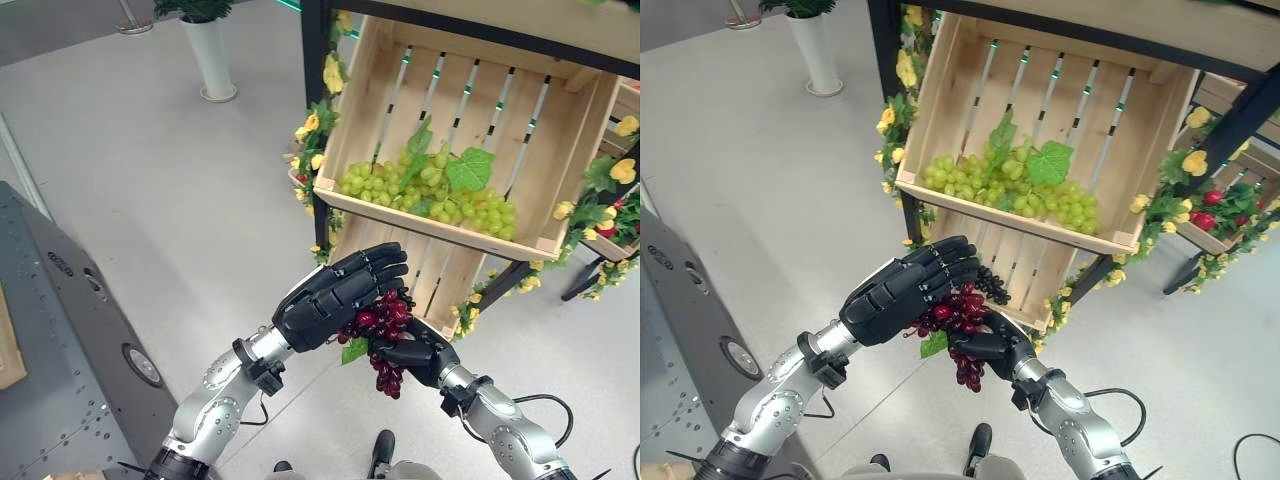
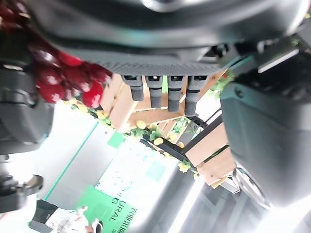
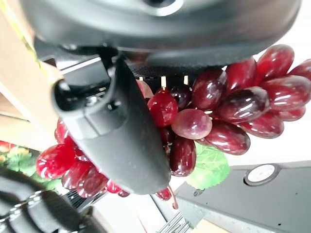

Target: Pick up the fruits from the basket on one side to the basket on the other side

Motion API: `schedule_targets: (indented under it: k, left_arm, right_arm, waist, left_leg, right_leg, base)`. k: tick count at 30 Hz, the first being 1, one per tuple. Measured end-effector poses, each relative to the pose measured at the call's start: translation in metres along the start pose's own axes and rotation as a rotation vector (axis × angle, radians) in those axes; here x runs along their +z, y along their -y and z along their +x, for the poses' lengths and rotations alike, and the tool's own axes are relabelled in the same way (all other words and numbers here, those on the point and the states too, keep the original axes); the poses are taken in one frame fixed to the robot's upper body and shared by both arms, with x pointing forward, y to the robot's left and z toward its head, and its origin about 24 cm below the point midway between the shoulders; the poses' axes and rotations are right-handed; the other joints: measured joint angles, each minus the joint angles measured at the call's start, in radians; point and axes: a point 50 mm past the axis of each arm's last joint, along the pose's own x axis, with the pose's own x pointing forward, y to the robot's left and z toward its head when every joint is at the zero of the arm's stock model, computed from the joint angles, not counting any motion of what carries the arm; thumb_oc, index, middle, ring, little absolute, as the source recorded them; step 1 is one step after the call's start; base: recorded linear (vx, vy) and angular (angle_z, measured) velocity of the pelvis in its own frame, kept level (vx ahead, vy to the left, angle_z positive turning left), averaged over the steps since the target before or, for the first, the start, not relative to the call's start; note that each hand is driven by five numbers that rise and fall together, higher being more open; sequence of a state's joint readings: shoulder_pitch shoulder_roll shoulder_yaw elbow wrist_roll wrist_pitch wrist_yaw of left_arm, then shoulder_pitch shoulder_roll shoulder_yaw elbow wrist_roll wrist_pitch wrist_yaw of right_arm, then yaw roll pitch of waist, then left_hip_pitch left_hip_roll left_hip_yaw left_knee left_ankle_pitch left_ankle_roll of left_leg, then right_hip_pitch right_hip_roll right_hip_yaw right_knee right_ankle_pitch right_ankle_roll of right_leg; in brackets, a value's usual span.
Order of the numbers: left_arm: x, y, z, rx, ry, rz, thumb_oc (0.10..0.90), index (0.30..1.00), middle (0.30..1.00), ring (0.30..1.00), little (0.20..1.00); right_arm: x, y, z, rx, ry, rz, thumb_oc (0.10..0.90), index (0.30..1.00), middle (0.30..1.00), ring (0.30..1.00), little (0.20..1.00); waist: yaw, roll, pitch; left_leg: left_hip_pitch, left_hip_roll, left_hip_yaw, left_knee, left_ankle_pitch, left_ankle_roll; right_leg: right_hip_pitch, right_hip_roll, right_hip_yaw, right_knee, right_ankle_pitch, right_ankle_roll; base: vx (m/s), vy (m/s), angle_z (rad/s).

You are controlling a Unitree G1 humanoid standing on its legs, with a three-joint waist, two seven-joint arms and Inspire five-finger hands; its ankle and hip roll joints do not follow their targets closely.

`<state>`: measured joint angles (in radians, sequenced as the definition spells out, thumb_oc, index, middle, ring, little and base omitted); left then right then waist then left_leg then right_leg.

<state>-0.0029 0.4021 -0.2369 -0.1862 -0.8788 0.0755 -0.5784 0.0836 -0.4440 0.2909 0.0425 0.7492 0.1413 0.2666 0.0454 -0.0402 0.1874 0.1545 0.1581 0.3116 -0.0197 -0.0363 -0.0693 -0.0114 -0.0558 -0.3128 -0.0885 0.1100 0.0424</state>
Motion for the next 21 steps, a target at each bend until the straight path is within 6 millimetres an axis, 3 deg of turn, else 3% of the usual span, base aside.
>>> schedule_targets:
  k: [5,7,11,15,18,21]
  left_arm:
    - [0.004,0.000,0.001,-0.037,0.015,0.011,0.800,0.900,0.900,0.900,0.900]
    - [0.005,0.002,0.000,-0.103,0.003,0.011,0.800,0.900,0.900,0.900,0.900]
    - [0.003,0.006,-0.008,-0.287,-0.133,0.082,0.800,0.900,0.900,0.900,0.900]
    - [-0.001,0.007,-0.019,-0.413,-0.281,0.112,0.800,0.900,0.900,0.900,0.900]
    - [-0.005,0.011,-0.023,-0.504,-0.336,0.081,0.800,0.900,0.900,0.900,0.900]
    - [-0.011,0.018,-0.018,-0.603,-0.387,0.038,0.800,0.900,0.900,0.900,0.900]
  right_arm:
    - [0.002,0.006,-0.004,-0.016,-0.008,-0.022,0.400,0.300,0.300,0.300,0.300]
    - [0.004,0.008,-0.004,-0.022,0.000,-0.021,0.400,0.300,0.300,0.300,0.300]
    - [-0.002,0.013,-0.005,-0.047,-0.024,-0.011,0.400,0.300,0.300,0.300,0.300]
    - [-0.007,0.029,-0.007,-0.115,-0.029,-0.006,0.400,0.300,0.300,0.300,0.300]
    - [-0.001,0.043,-0.010,-0.162,-0.022,-0.026,0.400,0.300,0.300,0.300,0.300]
    - [0.006,0.050,-0.009,-0.188,0.021,-0.043,0.400,0.300,0.300,0.300,0.300]
  waist:
    - [-0.011,0.005,-0.001]
    - [-0.009,0.005,-0.001]
    - [-0.008,0.009,0.001]
    - [-0.006,0.031,0.017]
    - [-0.003,0.057,0.036]
    - [-0.003,0.066,0.063]
  left_leg:
    - [-0.027,0.015,-0.008,0.009,-0.012,-0.018]
    - [-0.050,0.014,-0.015,0.012,-0.018,-0.036]
    - [-0.101,-0.005,-0.037,0.038,-0.019,-0.030]
    - [-0.122,-0.018,-0.058,0.042,-0.017,-0.021]
    - [-0.129,-0.024,-0.061,0.032,-0.013,-0.015]
    - [-0.131,-0.030,-0.063,0.029,-0.013,-0.015]
  right_leg:
    - [-0.017,0.011,-0.003,0.000,0.003,-0.006]
    - [-0.043,0.008,-0.003,0.007,0.007,-0.006]
    - [-0.087,-0.019,-0.009,0.021,0.018,-0.001]
    - [-0.088,-0.034,-0.025,0.019,0.022,0.005]
    - [-0.088,-0.040,-0.027,0.002,0.033,0.010]
    - [-0.091,-0.041,-0.029,0.001,0.035,0.011]
  base:
    - [-0.07,-0.077,-0.01]
    - [-0.14,0.002,0.01]
    - [-0.09,0.051,0.09]
    - [-0.02,0.084,0.14]
    - [-0.01,0.055,0.06]
    - [-0.03,0.035,0.02]
